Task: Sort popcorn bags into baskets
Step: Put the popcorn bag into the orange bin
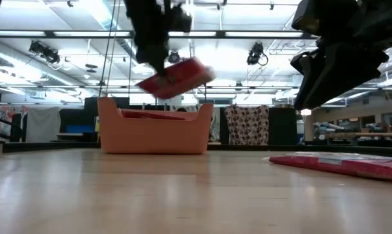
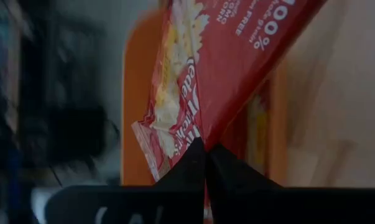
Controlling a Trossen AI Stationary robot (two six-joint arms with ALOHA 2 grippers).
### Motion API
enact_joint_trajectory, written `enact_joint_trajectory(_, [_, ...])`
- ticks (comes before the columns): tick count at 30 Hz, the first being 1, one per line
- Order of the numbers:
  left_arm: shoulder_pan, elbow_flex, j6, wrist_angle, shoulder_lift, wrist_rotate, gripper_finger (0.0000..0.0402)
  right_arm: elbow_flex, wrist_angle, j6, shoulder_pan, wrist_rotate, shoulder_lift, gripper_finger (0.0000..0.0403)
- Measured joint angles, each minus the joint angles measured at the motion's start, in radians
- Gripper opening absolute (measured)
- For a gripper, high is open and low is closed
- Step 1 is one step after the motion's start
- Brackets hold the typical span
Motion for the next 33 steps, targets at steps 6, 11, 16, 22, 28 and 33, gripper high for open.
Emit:
enact_joint_trajectory(6, [0.171,0.0,-0.117,-0.052,0.016,0.178,0.0003,0.0,0.006,-0.027,0.0,0.004,0.0,0.0115])
enact_joint_trajectory(11, [0.256,0.0,-0.125,-0.112,0.058,0.175,0.0003,0.0,0.025,-0.042,-0.013,0.014,0.0,0.0115])
enact_joint_trajectory(16, [0.294,0.0,-0.125,-0.108,0.079,0.177,0.0046,0.0,0.034,-0.045,-0.015,0.008,0.0,0.0115])
enact_joint_trajectory(22, [0.275,0.027,-0.09,-0.108,0.076,0.175,0.0136,0.0,-0.051,-0.016,-0.005,-0.058,0.0,0.0115])
enact_joint_trajectory(28, [0.163,0.036,0.1,0.044,0.073,0.185,0.0174,0.0,-0.248,0.092,0.018,-0.081,0.0,0.0115])
enact_joint_trajectory(33, [0.044,0.008,0.352,0.348,0.095,0.346,0.0176,0.0,-0.364,0.218,0.026,-0.106,0.0,0.0115])
